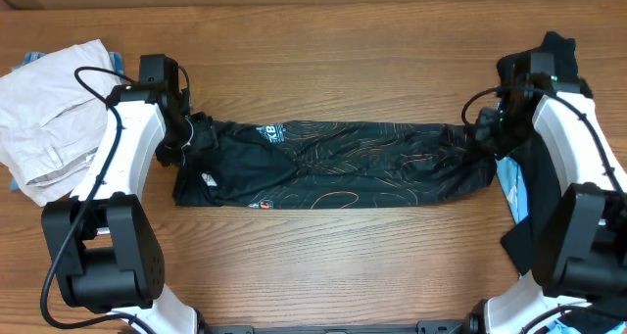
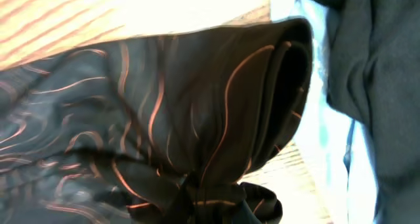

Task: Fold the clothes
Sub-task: 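Fold the strip's right end leftward with the right gripper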

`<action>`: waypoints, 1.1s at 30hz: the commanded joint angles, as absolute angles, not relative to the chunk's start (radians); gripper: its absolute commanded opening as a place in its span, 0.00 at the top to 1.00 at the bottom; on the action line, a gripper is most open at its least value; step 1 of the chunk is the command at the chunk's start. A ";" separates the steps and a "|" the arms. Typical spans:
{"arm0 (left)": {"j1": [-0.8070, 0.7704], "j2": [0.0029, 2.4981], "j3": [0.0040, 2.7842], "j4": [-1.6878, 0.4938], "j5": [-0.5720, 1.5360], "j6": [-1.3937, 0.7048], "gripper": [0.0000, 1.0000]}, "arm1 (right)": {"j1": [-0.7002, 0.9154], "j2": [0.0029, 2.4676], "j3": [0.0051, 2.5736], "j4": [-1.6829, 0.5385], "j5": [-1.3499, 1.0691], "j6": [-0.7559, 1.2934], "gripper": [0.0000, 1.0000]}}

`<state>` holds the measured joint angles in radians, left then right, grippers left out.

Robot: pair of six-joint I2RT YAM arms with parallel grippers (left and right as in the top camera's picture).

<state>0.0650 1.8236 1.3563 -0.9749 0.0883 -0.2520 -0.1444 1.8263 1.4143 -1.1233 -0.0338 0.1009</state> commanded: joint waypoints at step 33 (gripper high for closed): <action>0.058 1.830 1.379 -1.002 0.079 -0.232 0.32 | 0.413 1.874 1.473 -1.020 -0.083 0.237 0.96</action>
